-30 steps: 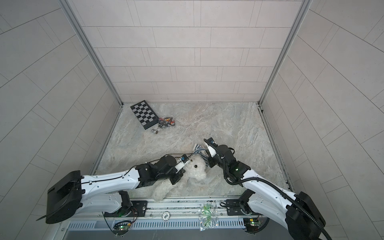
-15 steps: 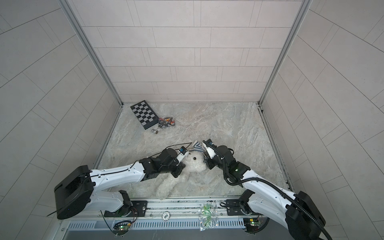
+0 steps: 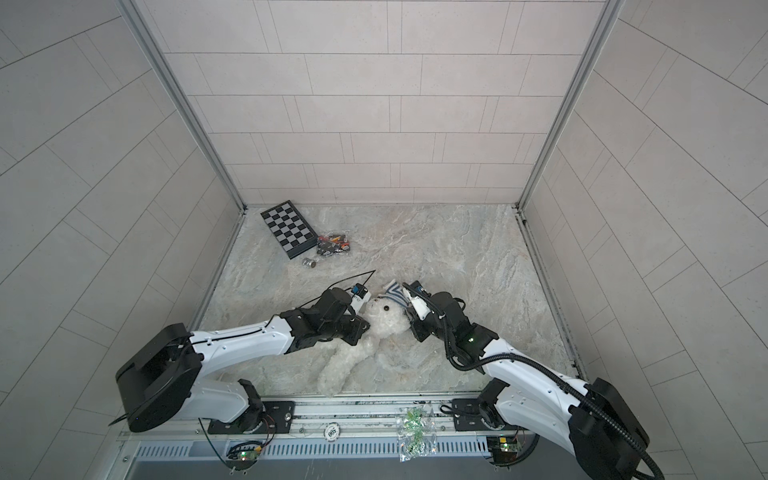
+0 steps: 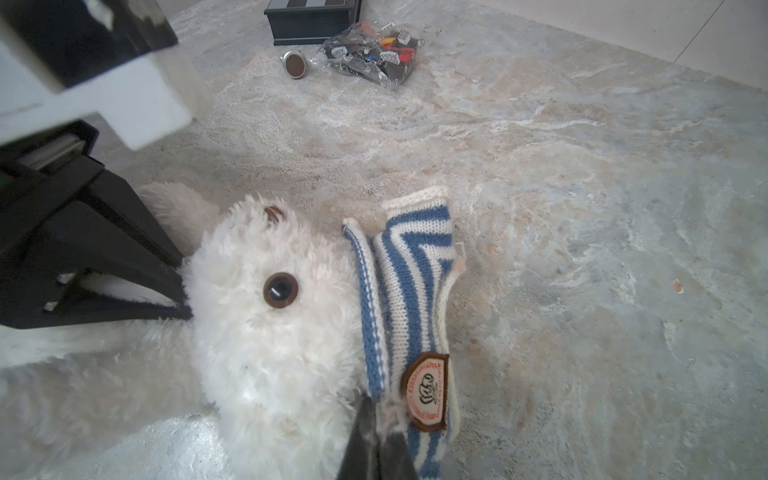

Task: Dress the teddy bear
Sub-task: 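Pull the striped hat over the bear's head with the right gripper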

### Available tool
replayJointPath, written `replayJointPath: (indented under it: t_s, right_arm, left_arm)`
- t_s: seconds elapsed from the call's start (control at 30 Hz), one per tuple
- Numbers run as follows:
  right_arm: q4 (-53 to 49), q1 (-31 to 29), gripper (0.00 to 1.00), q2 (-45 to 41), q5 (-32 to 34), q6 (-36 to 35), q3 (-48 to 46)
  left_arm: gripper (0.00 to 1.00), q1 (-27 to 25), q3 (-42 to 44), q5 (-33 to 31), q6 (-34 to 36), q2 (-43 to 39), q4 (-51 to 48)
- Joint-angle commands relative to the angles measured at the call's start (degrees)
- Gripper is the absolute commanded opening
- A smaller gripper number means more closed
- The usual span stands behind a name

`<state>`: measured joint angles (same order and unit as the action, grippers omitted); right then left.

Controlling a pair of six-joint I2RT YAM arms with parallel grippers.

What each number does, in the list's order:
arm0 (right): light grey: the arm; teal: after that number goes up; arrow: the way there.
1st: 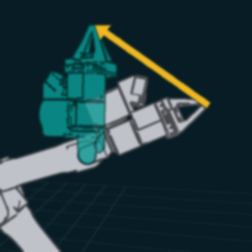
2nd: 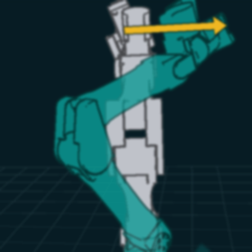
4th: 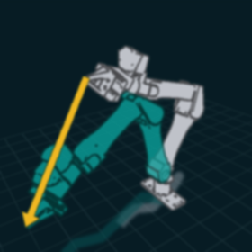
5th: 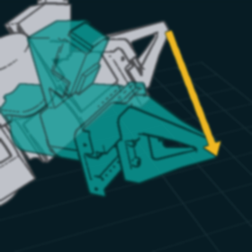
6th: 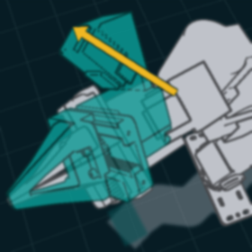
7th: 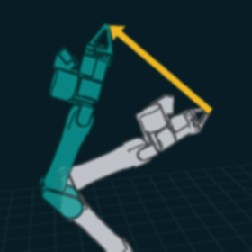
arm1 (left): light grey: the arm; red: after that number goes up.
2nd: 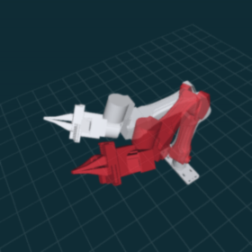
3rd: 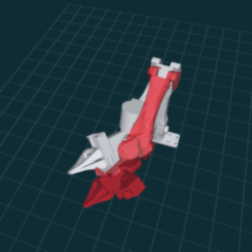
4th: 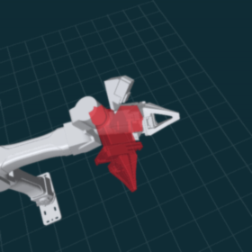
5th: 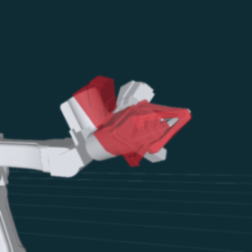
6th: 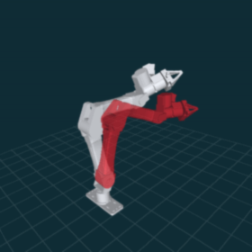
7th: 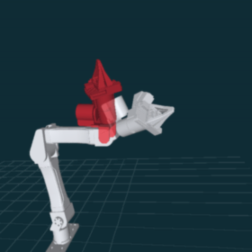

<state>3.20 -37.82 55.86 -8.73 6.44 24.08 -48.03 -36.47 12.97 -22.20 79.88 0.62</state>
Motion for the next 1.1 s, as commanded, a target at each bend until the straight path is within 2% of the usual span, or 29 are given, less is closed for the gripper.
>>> replayJointPath:
  t_s: [0.0, 0.13, 0.3, 0.47, 0.73, 1.07]
  right_arm:
    - [-0.6, -0.9, 0.00, 0.3, -0.7, -0.3, 1.5]
    - [-1.4, -2.0, 0.00, 0.3, -0.8, 1.1, 2.3]
    - [1.7, -3.4, 0.00, 2.2, -3.8, 7.6, 2.8]
    - [1.1, -4.8, 0.00, 5.4, -3.7, 12.3, 5.1]
    - [4.0, -6.4, 0.00, 7.4, -6.6, 19.9, 6.8]
    - [4.4, -9.6, 0.00, 8.6, -7.8, 24.3, 9.4]
  left_arm:
    - [0.00, 0.3, 0.5, -1.6, -2.4, 0.8, 1.3]
    - [0.00, 0.3, 1.4, -3.6, -3.1, 0.8, 2.3]
    - [0.00, -1.7, 2.8, -9.5, 0.0, -0.5, 4.0]
    - [0.00, -3.3, 6.5, -12.3, 1.6, -2.1, 11.7]
    - [0.00, -5.1, 8.9, -18.0, 4.4, -1.0, 17.8]
    - [0.00, -6.9, 17.7, -22.0, 9.2, -1.6, 36.9]
